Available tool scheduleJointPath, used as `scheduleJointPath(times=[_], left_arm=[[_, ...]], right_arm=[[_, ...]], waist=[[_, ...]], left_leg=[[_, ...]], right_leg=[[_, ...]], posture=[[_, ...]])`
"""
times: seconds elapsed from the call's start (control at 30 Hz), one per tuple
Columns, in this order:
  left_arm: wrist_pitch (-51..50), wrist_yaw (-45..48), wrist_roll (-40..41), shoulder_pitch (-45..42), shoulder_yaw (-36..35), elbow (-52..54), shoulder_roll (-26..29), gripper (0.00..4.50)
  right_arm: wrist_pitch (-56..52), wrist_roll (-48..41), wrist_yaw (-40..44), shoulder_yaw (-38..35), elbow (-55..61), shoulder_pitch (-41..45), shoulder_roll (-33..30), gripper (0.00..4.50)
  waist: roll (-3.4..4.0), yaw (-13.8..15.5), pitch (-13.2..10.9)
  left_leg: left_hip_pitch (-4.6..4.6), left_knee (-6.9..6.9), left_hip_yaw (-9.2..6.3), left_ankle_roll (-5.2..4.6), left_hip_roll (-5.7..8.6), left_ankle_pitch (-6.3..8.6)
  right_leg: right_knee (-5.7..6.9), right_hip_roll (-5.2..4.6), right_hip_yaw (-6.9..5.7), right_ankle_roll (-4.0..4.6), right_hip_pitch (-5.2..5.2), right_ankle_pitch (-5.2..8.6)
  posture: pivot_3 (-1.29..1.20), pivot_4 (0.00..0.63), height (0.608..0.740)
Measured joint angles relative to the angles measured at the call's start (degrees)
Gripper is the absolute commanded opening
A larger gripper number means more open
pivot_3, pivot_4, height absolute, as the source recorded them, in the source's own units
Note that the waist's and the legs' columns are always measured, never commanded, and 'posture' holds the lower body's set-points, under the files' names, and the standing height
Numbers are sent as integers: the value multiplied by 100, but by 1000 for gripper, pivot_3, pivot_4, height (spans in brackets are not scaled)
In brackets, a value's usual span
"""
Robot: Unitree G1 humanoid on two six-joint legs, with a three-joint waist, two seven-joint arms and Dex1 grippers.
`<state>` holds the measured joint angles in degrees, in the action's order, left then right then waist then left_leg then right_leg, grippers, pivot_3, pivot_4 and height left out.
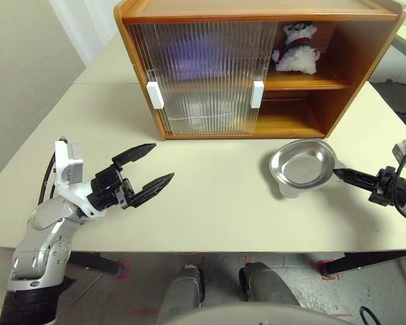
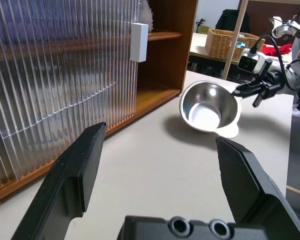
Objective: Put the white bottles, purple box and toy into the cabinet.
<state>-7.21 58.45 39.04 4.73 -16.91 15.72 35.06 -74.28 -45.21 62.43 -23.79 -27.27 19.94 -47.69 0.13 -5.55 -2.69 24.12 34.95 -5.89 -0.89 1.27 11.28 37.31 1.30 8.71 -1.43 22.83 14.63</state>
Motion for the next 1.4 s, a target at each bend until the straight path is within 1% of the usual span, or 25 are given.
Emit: scheduleJointPath(times=[0.07,0.4,0.6,0.8,1.1,1.4], left_arm=[[-5,-3,1,-22,-3,-1,3,4500],[-30,-9,1,-33,-27,-1,16,4500],[-41,-8,1,-37,-27,-1,22,4500],[-44,-5,1,-36,-28,-1,45,4500],[-56,-1,0,-35,-28,0,59,4500],[-90,2,3,11,-51,3,108,4500]], right_arm=[[-83,-95,-202,-268,-167,213,172,17],[-461,-618,-961,-1194,-284,637,909,17],[-277,-666,-1553,-1357,-283,699,1460,17],[222,-661,-1960,-1380,-274,788,1691,17],[1386,-559,-2526,-1362,-301,903,2350,17],[2334,-494,-2786,-1344,-791,1214,2514,17]], waist=[[0,-3,0],[0,0,0],[2,-7,1],[3,-13,1],[5,-31,3],[5,-23,3]], left_leg=[[-2,-1,0,-2,-2,-1],[-2,-2,0,-26,-1,7],[-4,-2,-1,-29,-3,6],[-6,-1,-2,-29,-3,6],[-9,-2,-2,-30,-5,6],[-11,-1,-4,-29,-6,6]], right_leg=[[0,1,-1,47,0,-28],[0,1,-2,48,0,-19],[1,3,-1,47,0,-20],[1,2,-1,46,-3,-22],[1,3,-1,45,-3,-25],[1,2,-1,47,-6,-29]], posture=[[-156,80,740],[-153,82,740],[-154,82,740],[-156,82,740],[-150,85,740],[-140,87,740]])
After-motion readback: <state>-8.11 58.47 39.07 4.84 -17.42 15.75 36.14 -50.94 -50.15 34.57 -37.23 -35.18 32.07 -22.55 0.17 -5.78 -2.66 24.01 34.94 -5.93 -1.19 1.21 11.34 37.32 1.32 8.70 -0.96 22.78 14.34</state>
